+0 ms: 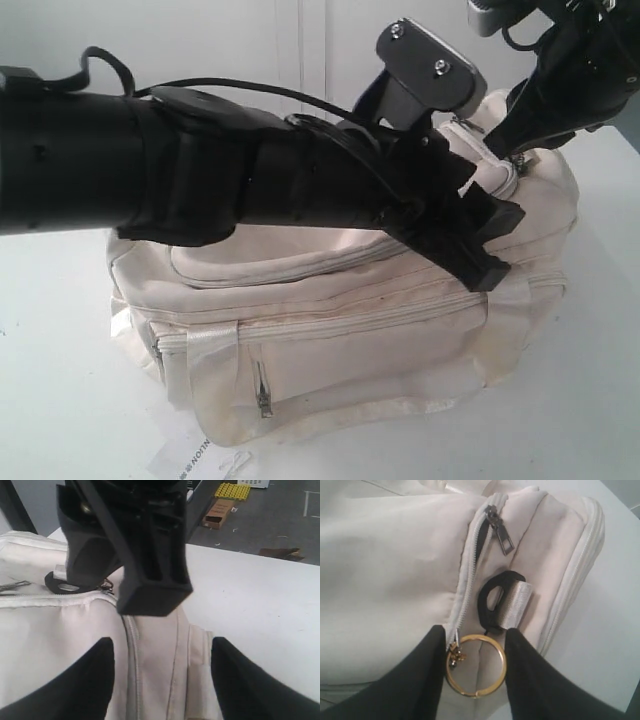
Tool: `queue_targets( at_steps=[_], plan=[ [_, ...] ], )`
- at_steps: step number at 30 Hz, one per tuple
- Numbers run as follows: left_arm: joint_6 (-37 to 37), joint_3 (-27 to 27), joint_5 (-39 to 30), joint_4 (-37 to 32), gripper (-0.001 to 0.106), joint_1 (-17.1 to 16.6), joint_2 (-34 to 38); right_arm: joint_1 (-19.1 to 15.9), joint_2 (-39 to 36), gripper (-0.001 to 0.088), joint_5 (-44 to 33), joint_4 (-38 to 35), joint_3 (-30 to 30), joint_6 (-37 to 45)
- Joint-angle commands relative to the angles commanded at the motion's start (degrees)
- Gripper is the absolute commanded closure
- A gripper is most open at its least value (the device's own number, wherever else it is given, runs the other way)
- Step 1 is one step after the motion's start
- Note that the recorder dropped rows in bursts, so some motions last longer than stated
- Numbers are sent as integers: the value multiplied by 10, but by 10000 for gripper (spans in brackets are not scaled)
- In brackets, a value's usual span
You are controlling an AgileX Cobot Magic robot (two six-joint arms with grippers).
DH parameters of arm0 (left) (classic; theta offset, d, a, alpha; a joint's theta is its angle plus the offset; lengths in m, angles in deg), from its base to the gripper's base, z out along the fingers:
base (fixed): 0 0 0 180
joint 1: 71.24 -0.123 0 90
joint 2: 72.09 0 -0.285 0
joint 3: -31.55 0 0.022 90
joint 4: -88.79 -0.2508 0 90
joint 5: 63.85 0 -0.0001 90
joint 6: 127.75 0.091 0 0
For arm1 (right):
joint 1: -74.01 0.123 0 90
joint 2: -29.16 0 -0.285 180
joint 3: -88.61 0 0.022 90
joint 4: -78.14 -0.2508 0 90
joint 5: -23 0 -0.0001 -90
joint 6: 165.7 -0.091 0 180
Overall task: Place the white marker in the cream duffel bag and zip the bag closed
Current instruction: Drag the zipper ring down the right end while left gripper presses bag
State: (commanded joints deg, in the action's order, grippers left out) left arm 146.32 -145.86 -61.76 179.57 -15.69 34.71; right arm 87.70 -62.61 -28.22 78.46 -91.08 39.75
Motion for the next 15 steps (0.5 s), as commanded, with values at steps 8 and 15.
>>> queue_targets(
  at_steps=[8,15],
  plan=[
    [0,-21,39,-4,494,0,37,0,0,868,9,-3,0,0],
    [0,-21,37,-4,920,0,44,0,-2,868,17,-3,0,0]
  ],
)
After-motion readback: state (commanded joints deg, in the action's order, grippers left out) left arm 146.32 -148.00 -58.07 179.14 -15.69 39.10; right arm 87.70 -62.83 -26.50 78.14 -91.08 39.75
